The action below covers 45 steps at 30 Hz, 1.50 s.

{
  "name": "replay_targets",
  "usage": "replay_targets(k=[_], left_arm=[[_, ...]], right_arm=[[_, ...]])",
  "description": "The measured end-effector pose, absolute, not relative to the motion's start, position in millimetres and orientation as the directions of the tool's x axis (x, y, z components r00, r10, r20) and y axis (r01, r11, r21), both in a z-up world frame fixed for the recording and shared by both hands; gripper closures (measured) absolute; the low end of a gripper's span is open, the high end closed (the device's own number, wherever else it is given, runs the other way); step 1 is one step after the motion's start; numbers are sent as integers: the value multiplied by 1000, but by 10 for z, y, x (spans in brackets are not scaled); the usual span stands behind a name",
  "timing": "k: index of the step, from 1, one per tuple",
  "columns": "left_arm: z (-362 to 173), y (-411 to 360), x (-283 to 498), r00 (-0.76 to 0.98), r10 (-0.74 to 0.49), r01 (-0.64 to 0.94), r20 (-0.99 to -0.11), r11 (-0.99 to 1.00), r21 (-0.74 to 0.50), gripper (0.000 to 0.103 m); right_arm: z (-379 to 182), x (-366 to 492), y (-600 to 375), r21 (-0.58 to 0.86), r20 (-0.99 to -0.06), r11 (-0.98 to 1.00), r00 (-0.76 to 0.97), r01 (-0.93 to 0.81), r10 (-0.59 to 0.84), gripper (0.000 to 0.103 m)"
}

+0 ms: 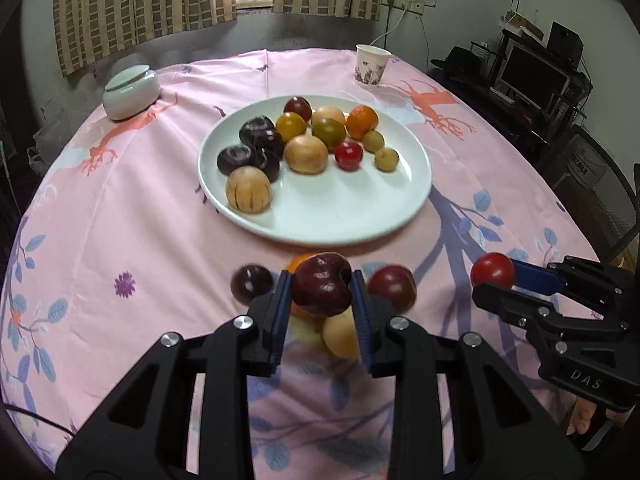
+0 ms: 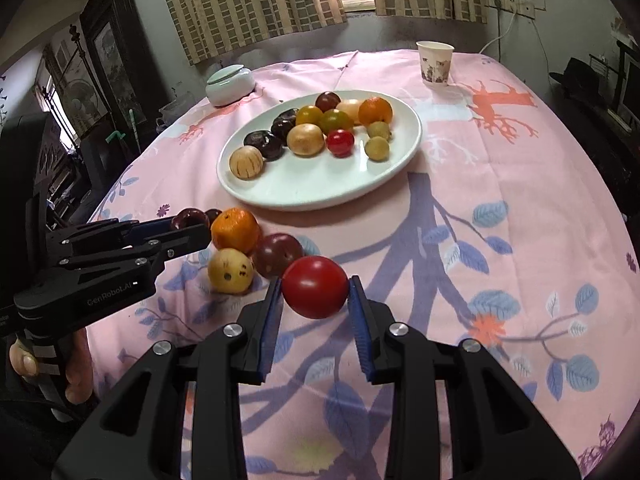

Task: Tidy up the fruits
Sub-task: 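Lower both held fruits onto the white plate and open both tools, then move both open tools back over the remaining fruits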

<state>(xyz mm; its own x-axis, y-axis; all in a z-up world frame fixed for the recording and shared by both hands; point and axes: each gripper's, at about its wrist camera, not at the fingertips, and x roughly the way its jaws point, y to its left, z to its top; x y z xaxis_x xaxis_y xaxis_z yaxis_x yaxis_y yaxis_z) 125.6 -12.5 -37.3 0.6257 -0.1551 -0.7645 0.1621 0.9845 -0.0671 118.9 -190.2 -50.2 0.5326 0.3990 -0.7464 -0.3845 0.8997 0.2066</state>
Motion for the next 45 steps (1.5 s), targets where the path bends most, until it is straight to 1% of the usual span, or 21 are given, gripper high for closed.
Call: replay_targets(k=[3,5,9,11,13,16,20,25,30,31,32,33,34,35,36,38,42,44,45], left_arm=[[-268,-123,1614,629,-161,162,-760,984,-74,73],[-245,-144,1841,622,-163,165,-766,983,-76,73],[-312,-188,2210,618,-134,145,-775,988,-55,73],[-371,-157,2312,606,-136,127,-784,989,-73,73],[-412,-106,2331,602,-149,117,-785,988,-97,73],[-429,-98,2328,616,-134,114,-776,990,-80,73],[-442,-99,2355,612,-167,128,-773,986,-111,73],[-501,-116,2374,595,-178,138,-784,983,-118,73],[-562,-75,2434,592,-172,112,-788,985,-131,72],[-565,-66,2437,595,-169,107,-786,986,-131,70],[-559,-54,2436,601,-165,102,-782,986,-129,62],[-546,-41,2424,610,-160,97,-776,987,-126,56],[-525,-23,2407,622,-155,92,-768,988,-125,43],[-498,-1,2383,635,-150,86,-757,989,-124,36],[-474,17,2364,645,-151,87,-749,989,-124,35],[-436,56,2316,657,-146,88,-740,989,-117,28],[-376,194,2181,658,-134,75,-741,991,-113,22],[-347,302,2079,656,-141,56,-741,989,-137,14],[-340,362,2010,657,-147,46,-740,987,-155,13]], right_arm=[[-449,1475,-1774,206,-749,896,526,-392,402,70],[-425,1688,-1695,179,-753,905,538,-387,379,70],[-482,2167,-1600,152,-781,915,523,-373,343,70],[-532,2347,-1585,128,-789,920,525,-370,320,70],[-582,2476,-1603,122,-789,927,532,-356,308,70],[-601,2523,-1628,139,-776,924,541,-357,326,70],[-569,2516,-1588,135,-765,918,550,-372,336,70],[-644,2594,-1551,117,-778,927,548,-356,309,70],[-631,2642,-1552,83,-750,935,596,-345,287,70],[-628,2652,-1552,75,-744,936,606,-344,282,68],[-626,2656,-1556,67,-739,938,614,-341,277,65],[-620,2652,-1566,64,-734,939,621,-337,273,54],[-612,2644,-1581,63,-731,942,627,-329,268,41],[-596,2628,-1601,62,-725,945,637,-321,263,41],[-577,2609,-1618,67,-719,944,640,-324,271,41],[-541,2566,-1658,78,-708,942,647,-327,283,41],[-511,2409,-1799,124,-699,937,642,-325,315,40],[-507,2318,-1847,169,-708,925,611,-341,355,30],[-505,2270,-1853,192,-712,917,594,-348,375,21]])
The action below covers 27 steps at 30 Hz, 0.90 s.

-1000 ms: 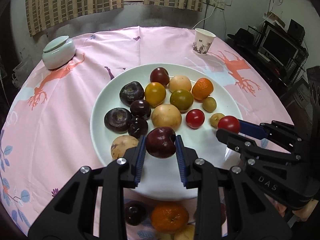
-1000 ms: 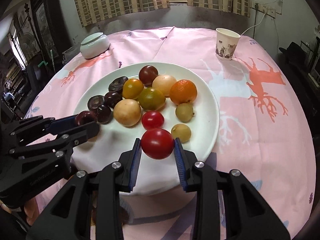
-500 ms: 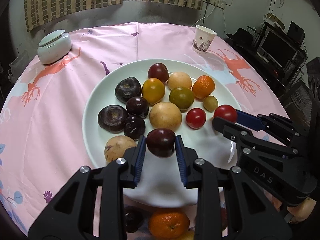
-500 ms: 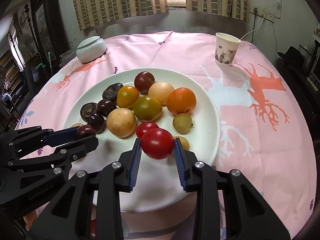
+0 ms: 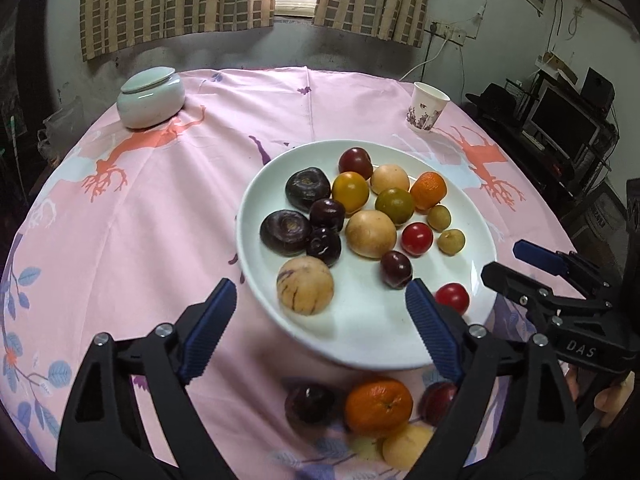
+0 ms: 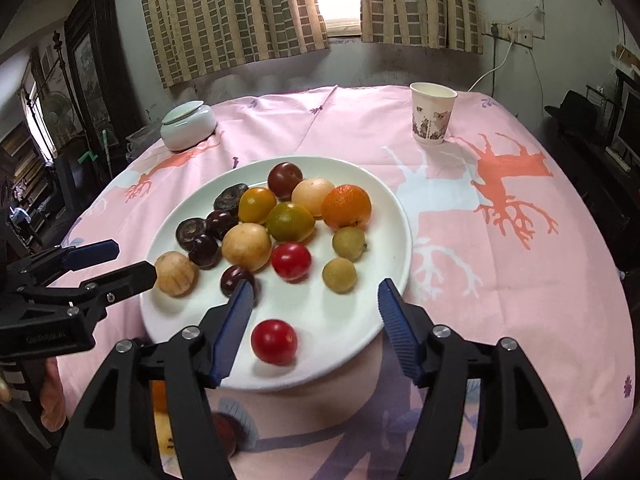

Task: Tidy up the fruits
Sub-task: 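Move both open tools back over the remaining fruits, then grasp a large dark red plum with the right tool while the left tool grasps a yellow pear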

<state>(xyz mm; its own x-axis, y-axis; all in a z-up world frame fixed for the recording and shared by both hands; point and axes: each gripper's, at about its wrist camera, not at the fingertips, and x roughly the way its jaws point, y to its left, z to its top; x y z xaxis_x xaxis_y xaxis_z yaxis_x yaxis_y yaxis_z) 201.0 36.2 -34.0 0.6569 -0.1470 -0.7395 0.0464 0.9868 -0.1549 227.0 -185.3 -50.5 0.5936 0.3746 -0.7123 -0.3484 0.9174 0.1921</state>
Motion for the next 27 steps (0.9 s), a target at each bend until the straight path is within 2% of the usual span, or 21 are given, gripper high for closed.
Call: replay_targets(k=[1,2,6,12,15,17,19,21,24,25,27], left_arm=[[-336,421,1930,662,-147,36,-735,986,-165,13],[-345,472,1848,668,-136,22,-731,986,-162,12],[-466,630,1504,670,-67,-34,-739,992,-121,12],[-650,698,1343,645,-164,21,-746,980,-197,12],[-646,648,1323,655,-162,34,-738,982,-186,12],[-666,610,1326,650,-150,35,-745,985,-168,12],[-677,592,1327,646,-148,37,-749,986,-163,12],[-668,596,1319,649,-157,42,-744,984,-171,12],[-645,578,1303,654,-176,62,-736,982,-180,12],[-642,555,1295,653,-184,76,-735,981,-178,12],[-655,499,1289,644,-191,101,-740,981,-165,12]], right_arm=[[-504,2213,-1860,217,-712,907,577,-360,399,15],[-500,2140,-1860,236,-708,896,565,-375,423,13],[-524,1827,-1803,288,-705,857,511,-426,491,12],[-615,1395,-1626,187,-732,873,529,-450,429,12],[-697,1351,-1574,195,-725,869,530,-455,440,12],[-765,1374,-1548,190,-733,874,528,-448,430,22],[-840,1418,-1519,204,-753,870,496,-449,433,44],[-927,1475,-1497,232,-770,864,458,-448,444,50],[-968,1532,-1487,247,-769,861,451,-445,454,52],[-965,1532,-1471,250,-765,855,449,-455,462,61],[-950,1507,-1441,229,-765,855,458,-465,454,62]])
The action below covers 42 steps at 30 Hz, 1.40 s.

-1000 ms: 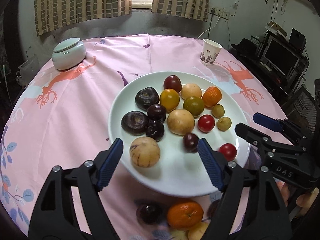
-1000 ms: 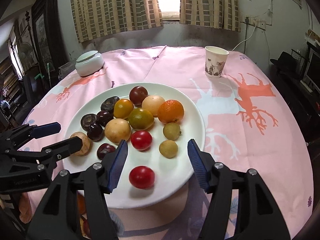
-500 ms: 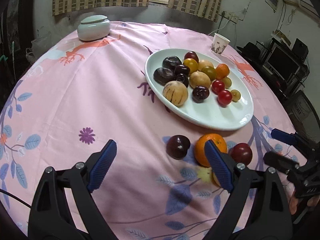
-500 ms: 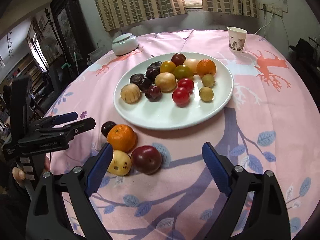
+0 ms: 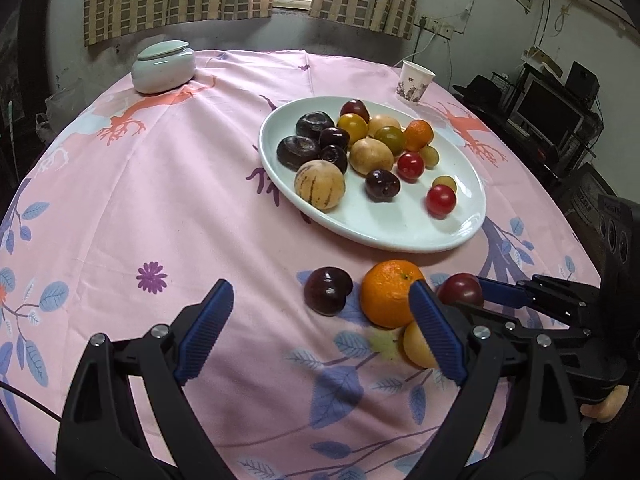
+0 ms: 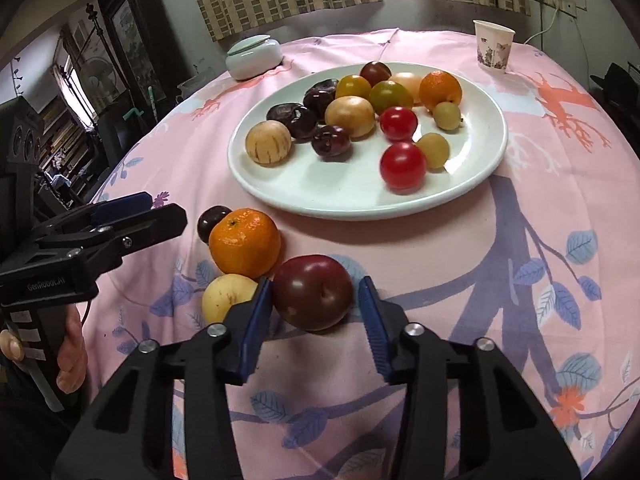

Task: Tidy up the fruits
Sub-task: 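Grasp a large dark red plum with the right tool while the left tool grasps a yellow pear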

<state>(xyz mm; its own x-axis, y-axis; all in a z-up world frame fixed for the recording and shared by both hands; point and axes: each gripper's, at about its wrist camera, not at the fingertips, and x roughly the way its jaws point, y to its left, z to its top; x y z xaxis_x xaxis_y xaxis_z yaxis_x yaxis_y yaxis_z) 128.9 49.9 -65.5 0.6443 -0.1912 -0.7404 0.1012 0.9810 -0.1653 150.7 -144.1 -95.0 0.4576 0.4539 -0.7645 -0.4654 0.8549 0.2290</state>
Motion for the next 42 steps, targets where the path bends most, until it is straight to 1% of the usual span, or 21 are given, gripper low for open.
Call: replay_targets(k=[4,9,12,18,21,23,24,28,30,31,32,33,36,42], left_arm=[[-687,376,1274,625,-210,158,-752,977,-142,12],[-673,221,1180,604,-290,252,-743,953,-167,12],[-731,48,1160,580,-279,282,-765,950,-133,12],[-863,-196,1151,555,-241,286,-796,954,-90,13],[-927,-254,1186,537,-228,281,-812,956,-83,23],[-988,-283,1225,519,-214,276,-828,958,-75,32],[-1002,-297,1235,519,-200,272,-831,960,-61,34],[-997,-297,1238,527,-194,264,-828,963,-58,35],[-991,-285,1244,534,-187,253,-824,966,-55,43],[-985,-279,1242,536,-196,257,-821,964,-62,49],[-973,-275,1242,534,-215,267,-818,961,-78,61],[-965,-278,1230,528,-235,279,-816,956,-95,63],[-966,-301,1210,534,-228,285,-814,955,-80,63],[-904,-267,1165,550,-260,291,-794,950,-110,63]], right_arm=[[-915,1470,-1534,243,-761,865,466,-440,451,62],[-766,1311,-1843,172,-746,925,569,-338,346,62],[-798,1228,-2053,183,-758,942,570,-282,318,62],[-917,1078,-2159,239,-773,931,527,-274,354,62],[-917,1048,-2145,254,-768,924,520,-287,373,62],[-920,1035,-2132,263,-766,919,516,-294,384,62],[-924,1033,-2123,264,-766,918,514,-297,387,62],[-931,1012,-2133,271,-761,914,515,-302,395,61],[-936,1010,-2126,268,-759,913,517,-307,396,61],[-945,1013,-2115,267,-760,911,513,-313,399,61],[-963,1017,-2100,272,-762,908,505,-318,405,61],[-983,1024,-2085,278,-764,905,497,-323,412,61],[-994,1008,-2049,261,-767,909,502,-325,400,62],[-919,949,-2008,263,-753,904,514,-338,411,62]])
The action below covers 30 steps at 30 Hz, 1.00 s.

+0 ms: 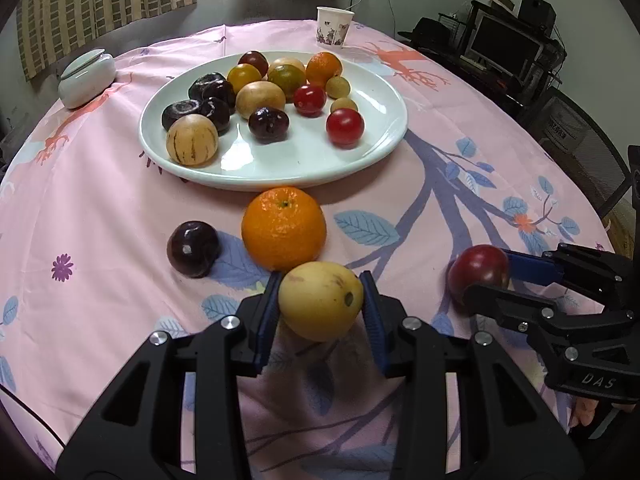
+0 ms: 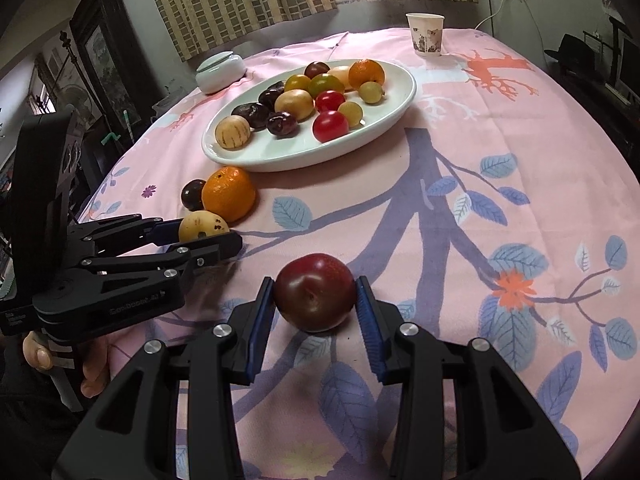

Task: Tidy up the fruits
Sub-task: 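Grasp a large dark red plum with the right tool while the left tool grasps a yellow pear, then carry both held fruits onto the white plate and open both tools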

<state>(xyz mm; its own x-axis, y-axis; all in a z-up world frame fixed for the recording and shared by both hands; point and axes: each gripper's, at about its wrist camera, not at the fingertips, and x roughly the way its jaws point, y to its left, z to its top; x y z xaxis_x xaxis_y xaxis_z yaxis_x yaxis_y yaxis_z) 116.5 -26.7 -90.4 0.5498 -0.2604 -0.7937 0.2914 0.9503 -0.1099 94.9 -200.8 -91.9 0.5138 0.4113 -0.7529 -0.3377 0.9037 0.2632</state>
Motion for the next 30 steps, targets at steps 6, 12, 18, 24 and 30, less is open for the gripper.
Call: replay_targets(k=[6,12,18,24,30], left_arm=[[-820,-221,1148,558,-268,291,-786,950,-117,63],[-641,-41,1225,596,-264,252,-759,958,-136,63],[-681,110,1271,589,-275,216,-760,960,-180,63],[-660,79,1241,592,-285,233,-754,956,-178,63],[-658,126,1223,594,-286,220,-752,957,-190,63]], right_arm=[[-771,982,-1953,234,-750,899,520,-369,409,62],[-499,1149,-1849,135,-755,896,541,-424,370,63],[-734,978,-1837,113,-806,907,497,-405,322,61],[-993,1047,-1975,122,-850,932,448,-342,276,62],[-994,927,-2046,145,-819,929,485,-340,306,64]])
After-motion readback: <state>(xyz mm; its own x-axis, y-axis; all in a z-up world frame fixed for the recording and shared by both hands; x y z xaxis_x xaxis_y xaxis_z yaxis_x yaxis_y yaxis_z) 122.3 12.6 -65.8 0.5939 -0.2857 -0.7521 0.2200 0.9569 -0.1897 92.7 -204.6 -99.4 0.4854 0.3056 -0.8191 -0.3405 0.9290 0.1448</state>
